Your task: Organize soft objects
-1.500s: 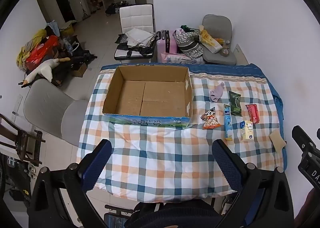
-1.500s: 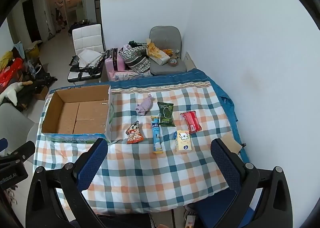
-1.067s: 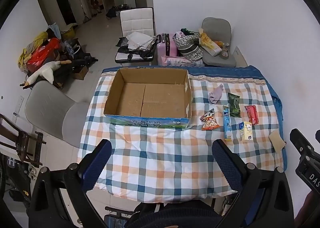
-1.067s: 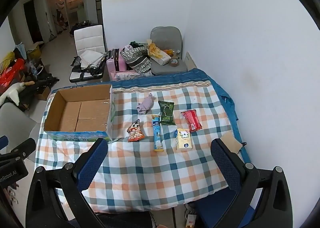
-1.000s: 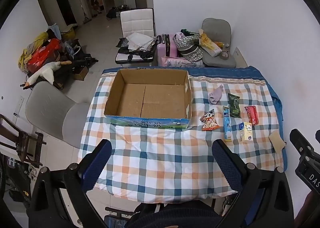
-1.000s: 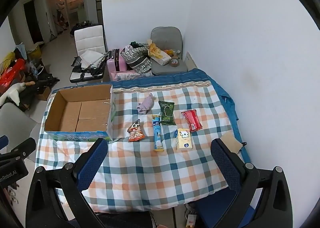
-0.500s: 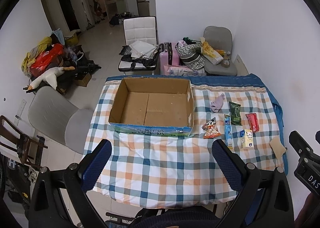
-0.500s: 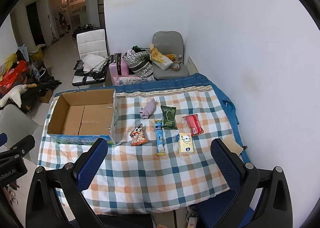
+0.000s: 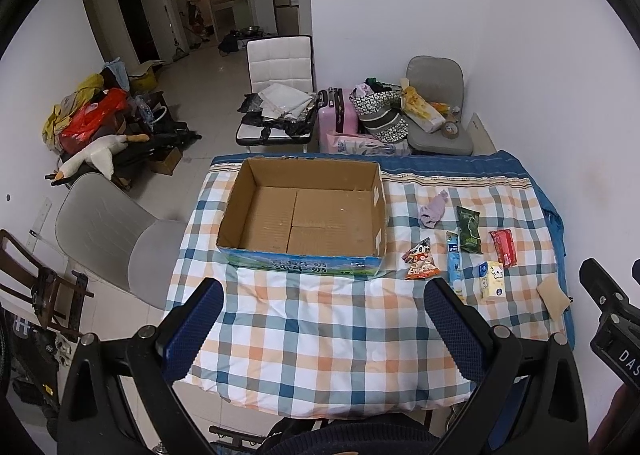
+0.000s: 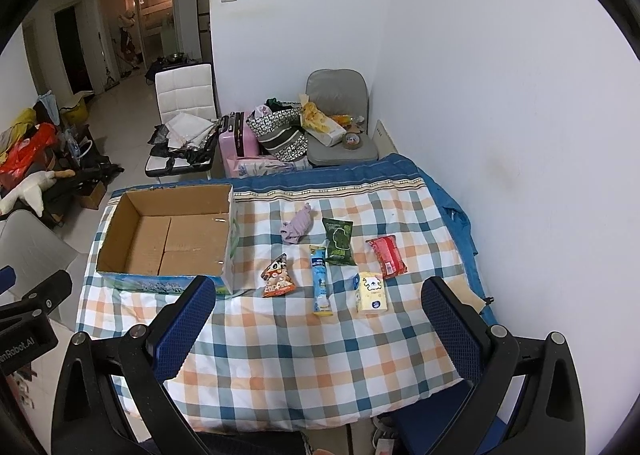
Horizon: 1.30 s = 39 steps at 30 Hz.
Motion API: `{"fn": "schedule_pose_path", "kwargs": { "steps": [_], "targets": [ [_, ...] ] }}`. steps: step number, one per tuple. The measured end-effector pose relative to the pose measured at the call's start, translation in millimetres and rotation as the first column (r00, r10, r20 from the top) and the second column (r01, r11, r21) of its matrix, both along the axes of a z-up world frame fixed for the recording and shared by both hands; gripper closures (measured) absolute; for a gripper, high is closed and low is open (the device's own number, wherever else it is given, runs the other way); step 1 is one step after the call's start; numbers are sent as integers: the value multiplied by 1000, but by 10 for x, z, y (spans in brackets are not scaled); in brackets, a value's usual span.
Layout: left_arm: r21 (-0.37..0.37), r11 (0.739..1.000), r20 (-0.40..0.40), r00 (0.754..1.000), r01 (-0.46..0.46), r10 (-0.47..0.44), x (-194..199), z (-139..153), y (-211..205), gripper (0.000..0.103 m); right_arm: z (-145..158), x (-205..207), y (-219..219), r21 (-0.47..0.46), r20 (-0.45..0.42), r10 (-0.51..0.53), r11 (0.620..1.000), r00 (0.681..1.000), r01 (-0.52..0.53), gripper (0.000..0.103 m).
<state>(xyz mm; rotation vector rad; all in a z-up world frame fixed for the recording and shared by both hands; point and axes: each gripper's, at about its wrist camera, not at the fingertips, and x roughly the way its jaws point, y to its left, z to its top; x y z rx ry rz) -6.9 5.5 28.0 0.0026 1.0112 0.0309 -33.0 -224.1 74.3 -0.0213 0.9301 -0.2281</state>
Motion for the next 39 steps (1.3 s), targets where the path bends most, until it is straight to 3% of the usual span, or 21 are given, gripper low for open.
{"fn": "schedule_pose_path", "kwargs": {
  "steps": [39],
  "targets": [
    [9, 1000, 27, 1000, 0, 0, 69, 87, -61, 0, 34, 41, 94, -6, 38, 28, 1000, 999, -28, 0]
  ]
}}
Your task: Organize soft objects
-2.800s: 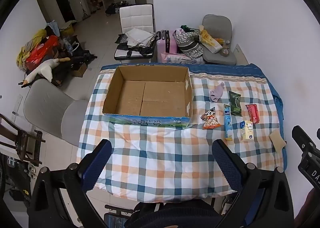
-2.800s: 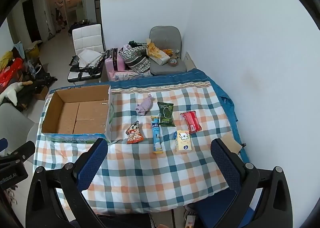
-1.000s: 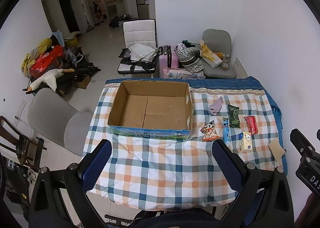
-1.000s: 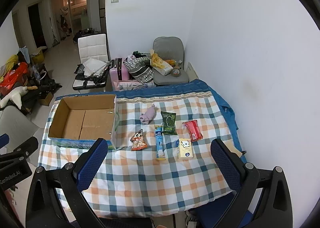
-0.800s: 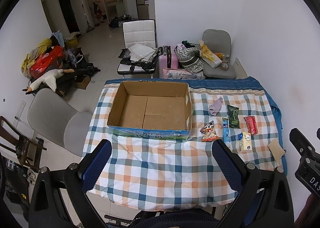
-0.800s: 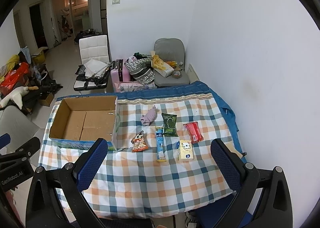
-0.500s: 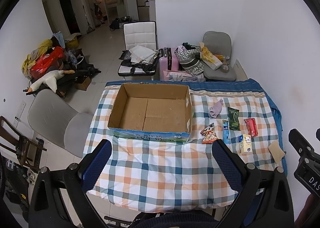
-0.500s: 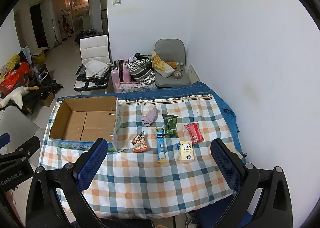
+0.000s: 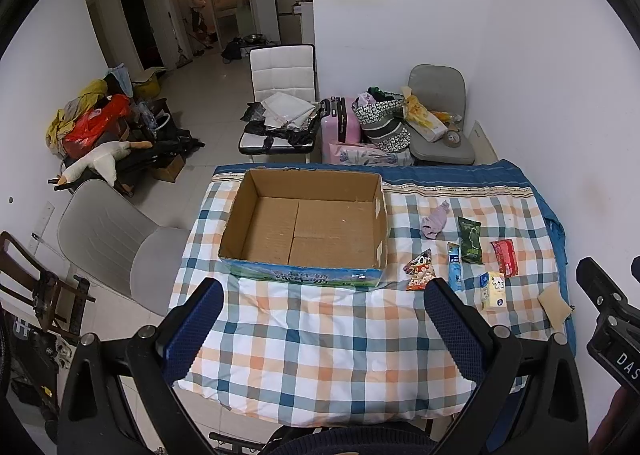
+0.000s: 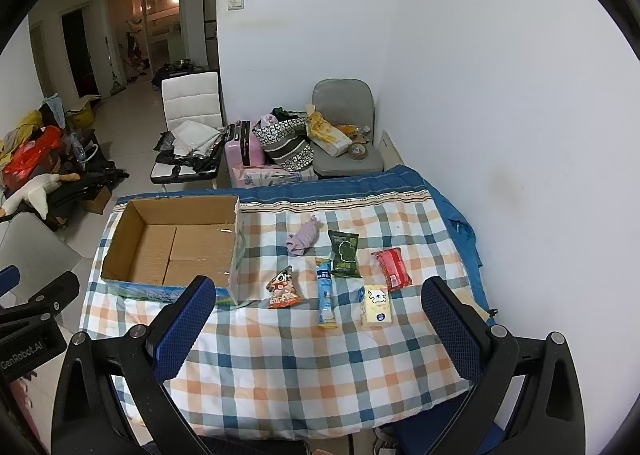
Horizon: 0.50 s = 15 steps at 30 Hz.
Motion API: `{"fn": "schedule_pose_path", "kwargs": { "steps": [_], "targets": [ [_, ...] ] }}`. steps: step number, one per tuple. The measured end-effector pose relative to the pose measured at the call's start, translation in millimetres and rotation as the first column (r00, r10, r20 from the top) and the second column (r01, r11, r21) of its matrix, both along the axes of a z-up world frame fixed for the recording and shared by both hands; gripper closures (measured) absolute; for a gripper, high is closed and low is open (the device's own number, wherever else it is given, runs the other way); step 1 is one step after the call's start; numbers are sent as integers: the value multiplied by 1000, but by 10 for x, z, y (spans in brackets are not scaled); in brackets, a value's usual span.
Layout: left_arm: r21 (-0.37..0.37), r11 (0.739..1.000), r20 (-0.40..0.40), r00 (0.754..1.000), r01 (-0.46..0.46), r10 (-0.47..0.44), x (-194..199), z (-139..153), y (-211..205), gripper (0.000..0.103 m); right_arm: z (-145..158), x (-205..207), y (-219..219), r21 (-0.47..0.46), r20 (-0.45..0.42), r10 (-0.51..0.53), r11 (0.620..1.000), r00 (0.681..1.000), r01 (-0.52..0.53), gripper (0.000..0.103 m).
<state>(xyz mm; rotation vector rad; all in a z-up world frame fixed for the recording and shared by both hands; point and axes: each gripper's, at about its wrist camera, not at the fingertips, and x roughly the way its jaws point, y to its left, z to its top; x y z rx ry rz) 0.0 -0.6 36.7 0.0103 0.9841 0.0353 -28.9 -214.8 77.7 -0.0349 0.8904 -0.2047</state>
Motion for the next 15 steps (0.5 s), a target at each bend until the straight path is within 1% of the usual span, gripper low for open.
{"fn": "schedule_pose_path", "kwargs": {
  "steps": [4, 15],
  "targets": [
    [3, 1000, 7, 1000, 0, 0, 89, 41, 15, 0, 2, -3, 1, 0, 1, -2, 1000, 1000, 2, 0],
    [2, 1000, 7, 1000, 0, 0, 44, 21, 38, 0, 1, 3, -3, 2, 1, -2, 1000, 1000, 2, 0]
  ]
}}
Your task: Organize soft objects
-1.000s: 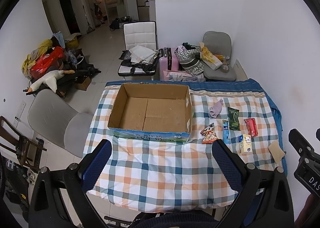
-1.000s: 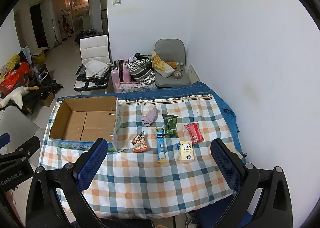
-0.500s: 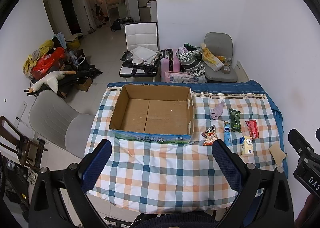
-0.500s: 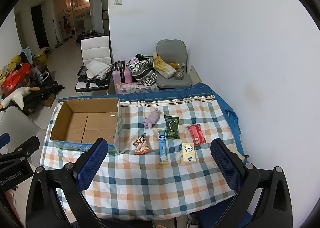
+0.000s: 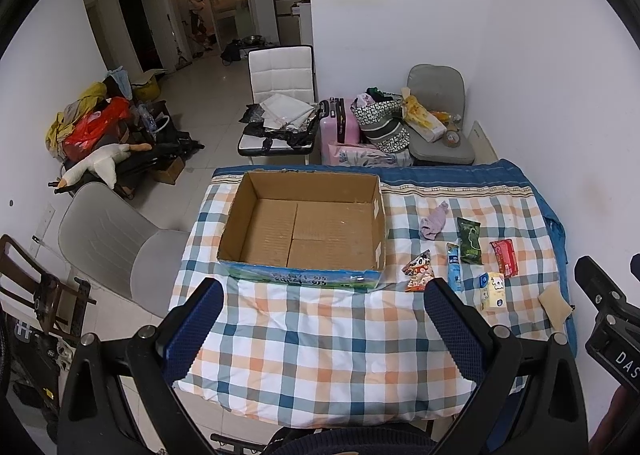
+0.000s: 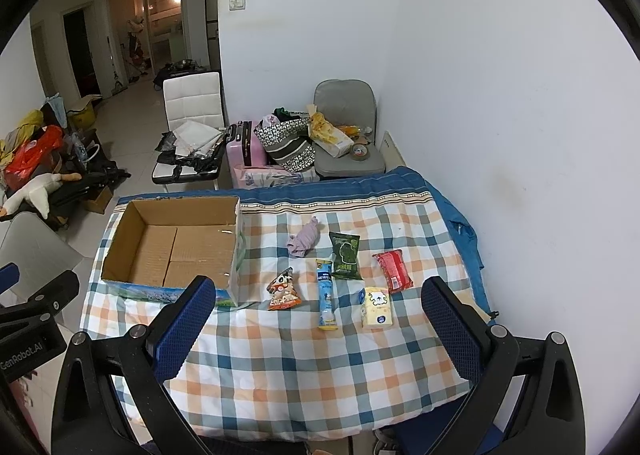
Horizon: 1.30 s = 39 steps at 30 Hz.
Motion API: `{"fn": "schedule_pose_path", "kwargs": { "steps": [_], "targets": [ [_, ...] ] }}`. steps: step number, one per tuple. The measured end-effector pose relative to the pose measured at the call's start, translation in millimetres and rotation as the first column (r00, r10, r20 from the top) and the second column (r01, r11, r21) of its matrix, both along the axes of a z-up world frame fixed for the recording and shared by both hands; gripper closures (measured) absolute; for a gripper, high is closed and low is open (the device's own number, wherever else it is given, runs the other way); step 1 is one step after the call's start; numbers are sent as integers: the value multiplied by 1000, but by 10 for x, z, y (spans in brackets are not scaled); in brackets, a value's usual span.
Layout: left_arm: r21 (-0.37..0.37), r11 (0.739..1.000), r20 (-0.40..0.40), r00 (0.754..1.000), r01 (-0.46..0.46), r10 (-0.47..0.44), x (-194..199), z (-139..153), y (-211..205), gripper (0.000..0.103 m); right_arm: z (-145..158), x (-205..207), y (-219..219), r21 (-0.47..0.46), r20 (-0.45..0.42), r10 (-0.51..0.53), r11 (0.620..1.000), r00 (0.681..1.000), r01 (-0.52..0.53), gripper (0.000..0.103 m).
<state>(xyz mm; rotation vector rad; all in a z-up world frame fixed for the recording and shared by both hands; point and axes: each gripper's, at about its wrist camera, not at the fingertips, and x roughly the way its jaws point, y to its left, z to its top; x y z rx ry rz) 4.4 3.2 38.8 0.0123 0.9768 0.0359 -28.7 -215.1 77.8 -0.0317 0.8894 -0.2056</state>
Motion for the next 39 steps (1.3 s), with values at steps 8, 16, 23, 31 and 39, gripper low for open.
{"fn": "schedule_pose_path", "kwargs": {
  "steps": [8, 16, 23, 31, 39],
  "targets": [
    [-2, 999, -2, 999, 36, -36, 141, -127, -196, 0, -69, 85, -96, 46, -13, -1, 999, 1000, 1, 0],
    [-89, 983, -165, 971, 158, -171, 1092, -1031, -817, 0, -767, 600, -997, 174, -155, -96, 977, 983, 123, 0],
    [-213, 966, -396, 891, 146, -222, 2024, -2132, -1554, 0, -1931, 1241, -2092, 240, -333, -207, 925, 920, 295, 0],
    [-383, 922, -611, 736, 49, -293, 2675, -3258, -2603, 18, -3374, 2010, -3041, 255, -509, -209, 890, 835, 379, 0],
    [-385, 923, -715, 628, 14, -308, 3133, -4058, -3360, 19, -4231, 2332, -3323, 284, -596, -136, 886, 792, 366, 0]
  ]
}}
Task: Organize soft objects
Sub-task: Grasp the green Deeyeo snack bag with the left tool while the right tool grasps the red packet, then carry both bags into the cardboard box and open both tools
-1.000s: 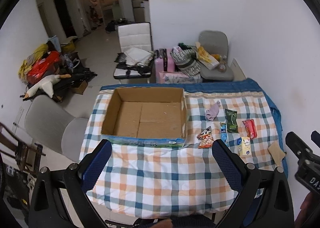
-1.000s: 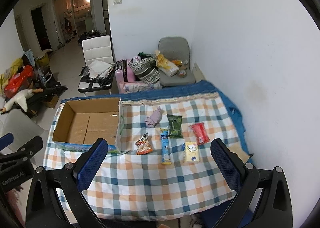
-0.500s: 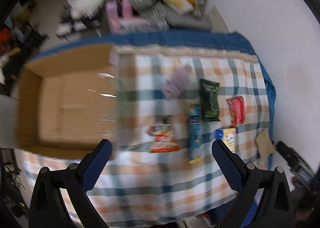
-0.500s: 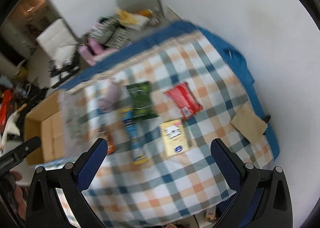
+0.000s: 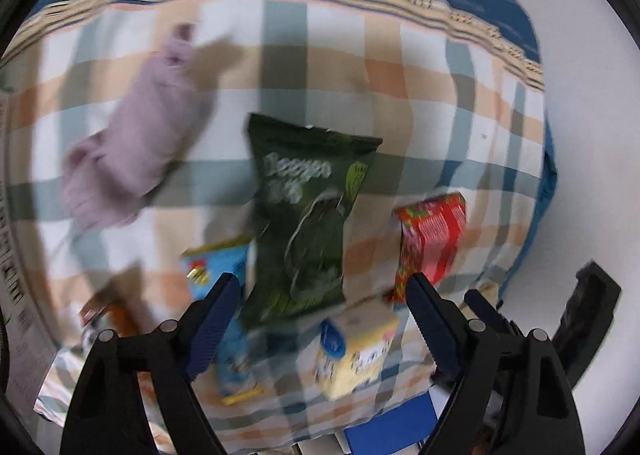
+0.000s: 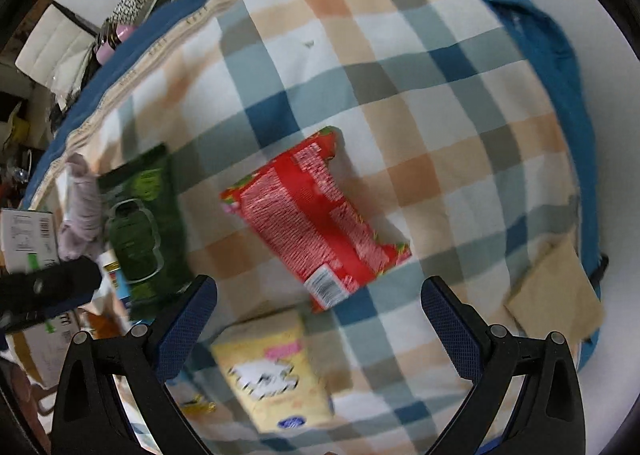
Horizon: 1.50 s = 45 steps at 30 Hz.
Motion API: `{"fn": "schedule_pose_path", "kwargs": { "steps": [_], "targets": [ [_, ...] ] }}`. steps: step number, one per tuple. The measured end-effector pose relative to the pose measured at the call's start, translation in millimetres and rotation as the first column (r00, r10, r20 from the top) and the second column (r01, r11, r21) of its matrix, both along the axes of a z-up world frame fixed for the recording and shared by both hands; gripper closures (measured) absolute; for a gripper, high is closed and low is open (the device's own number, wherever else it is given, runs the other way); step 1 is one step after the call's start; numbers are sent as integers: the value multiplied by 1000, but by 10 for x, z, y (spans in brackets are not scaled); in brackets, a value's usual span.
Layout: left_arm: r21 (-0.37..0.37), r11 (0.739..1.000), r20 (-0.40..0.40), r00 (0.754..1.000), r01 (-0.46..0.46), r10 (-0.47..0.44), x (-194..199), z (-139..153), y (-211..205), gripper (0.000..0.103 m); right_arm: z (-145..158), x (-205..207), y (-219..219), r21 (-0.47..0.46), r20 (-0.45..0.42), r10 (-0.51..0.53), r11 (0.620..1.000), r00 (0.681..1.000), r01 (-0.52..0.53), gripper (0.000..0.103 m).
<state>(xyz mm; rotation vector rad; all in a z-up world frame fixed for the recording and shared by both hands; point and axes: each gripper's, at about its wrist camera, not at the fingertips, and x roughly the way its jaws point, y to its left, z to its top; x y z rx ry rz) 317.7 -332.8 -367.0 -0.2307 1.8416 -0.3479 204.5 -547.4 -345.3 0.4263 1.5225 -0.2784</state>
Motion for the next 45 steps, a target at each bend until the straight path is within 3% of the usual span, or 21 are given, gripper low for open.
{"fn": "schedule_pose_path", "kwargs": {
  "steps": [11, 14, 17, 18, 21, 27, 29, 38, 44, 45],
  "targets": [
    [89, 994, -21, 998, 60, -58, -36, -517, -250, 20, -470, 134, -110, 22, -18, 91, 996, 996, -91, 0],
    [103, 993, -9, 998, 62, -61, -76, -524, -266, 25, -614, 166, -137, 13, -33, 102, 995, 994, -102, 2],
    [133, 988, 14, 996, 84, -86, -96, -532, -306, 41, -738, 193, -169, 10, -49, 112, 994, 993, -112, 3],
    [150, 985, 30, 995, 91, -97, -92, -500, -273, 51, -782, 192, -182, 14, -51, 111, 994, 993, -110, 5],
    [150, 985, 47, 995, 81, -88, -124, -465, -213, 62, -903, 231, -224, 16, -57, 102, 995, 993, -102, 16],
    [165, 983, 97, 990, 85, -102, -224, -339, -202, 67, -1045, 285, -276, 23, -55, 78, 997, 995, -77, 39],
    [165, 983, 113, 988, 83, -102, -224, -259, -201, 67, -1024, 253, -239, 7, -56, 80, 997, 995, -79, 44],
    [107, 992, 222, 971, 71, -93, -414, 366, -67, 67, -781, 68, -351, -25, 5, 7, 1000, 1000, -7, 49],
    [43, 998, 318, 946, 44, -55, -549, 1029, 497, 67, -182, -64, -116, -20, 99, 25, 1000, 995, -23, 50],
    [37, 999, 334, 941, 36, -46, -610, 1144, 635, 67, 60, -11, 1, -12, 116, 34, 999, 993, -33, 51]
  ]
}}
